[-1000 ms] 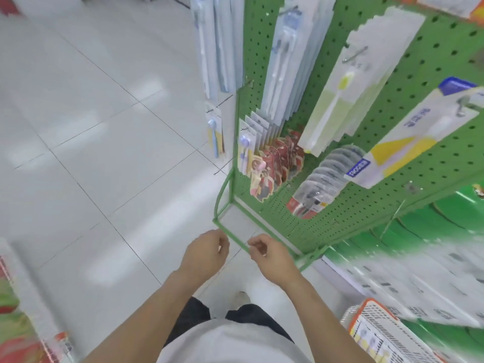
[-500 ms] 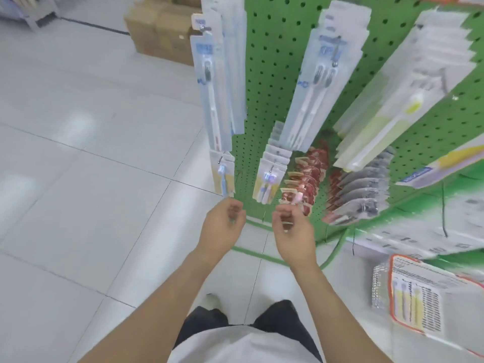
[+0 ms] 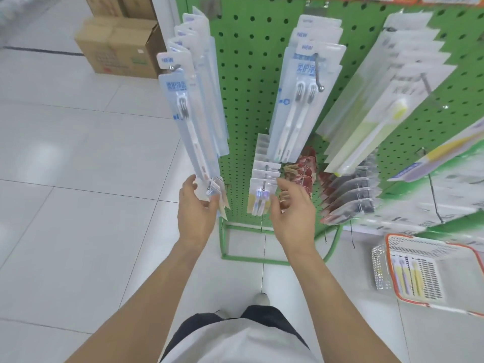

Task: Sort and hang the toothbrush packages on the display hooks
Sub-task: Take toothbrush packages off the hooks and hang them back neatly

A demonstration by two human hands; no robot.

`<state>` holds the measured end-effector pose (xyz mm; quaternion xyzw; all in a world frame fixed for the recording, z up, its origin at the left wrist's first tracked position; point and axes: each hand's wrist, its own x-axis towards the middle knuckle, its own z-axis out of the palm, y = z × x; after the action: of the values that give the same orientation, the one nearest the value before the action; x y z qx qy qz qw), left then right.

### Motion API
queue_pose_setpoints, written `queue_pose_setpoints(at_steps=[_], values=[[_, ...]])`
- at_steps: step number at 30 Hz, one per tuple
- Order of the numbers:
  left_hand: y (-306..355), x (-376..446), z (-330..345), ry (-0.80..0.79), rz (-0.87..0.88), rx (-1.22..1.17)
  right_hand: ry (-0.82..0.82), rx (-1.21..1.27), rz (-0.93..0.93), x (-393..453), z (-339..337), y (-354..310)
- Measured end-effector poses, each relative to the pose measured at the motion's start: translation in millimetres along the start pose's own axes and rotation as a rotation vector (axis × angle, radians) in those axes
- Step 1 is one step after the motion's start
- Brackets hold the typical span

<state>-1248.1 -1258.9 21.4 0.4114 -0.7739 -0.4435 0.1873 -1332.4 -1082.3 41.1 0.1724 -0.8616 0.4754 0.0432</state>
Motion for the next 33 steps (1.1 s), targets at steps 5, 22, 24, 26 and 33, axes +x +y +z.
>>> queue_pose_setpoints(at_steps=[5,22,24,26,33], values=[[-2.5,20.0,3.1,-0.074,0.037,0.053,-0.025,-0.017,0.008,11.3,0.2,5.4],[4.7,48.4,0.8,-0.197,0.129,-0.092,-0.02,-0.008,0.152,17.0,18.5,-0.7],[2.4,42.1,-1.3,-0.228,0.126,-0.12,-0.038,-0.012,0.173,17.2,17.6,0.4],[-6.3,37.6,-2.6,-0.24,0.101,-0.126,-0.025,-0.015,0.183,17.6,16.0,-0.7],[-40.1,-2.1,-8.9,-0.328,-0.104,0.073,0.007,0.005,0.131,14.0,11.4,-0.4]])
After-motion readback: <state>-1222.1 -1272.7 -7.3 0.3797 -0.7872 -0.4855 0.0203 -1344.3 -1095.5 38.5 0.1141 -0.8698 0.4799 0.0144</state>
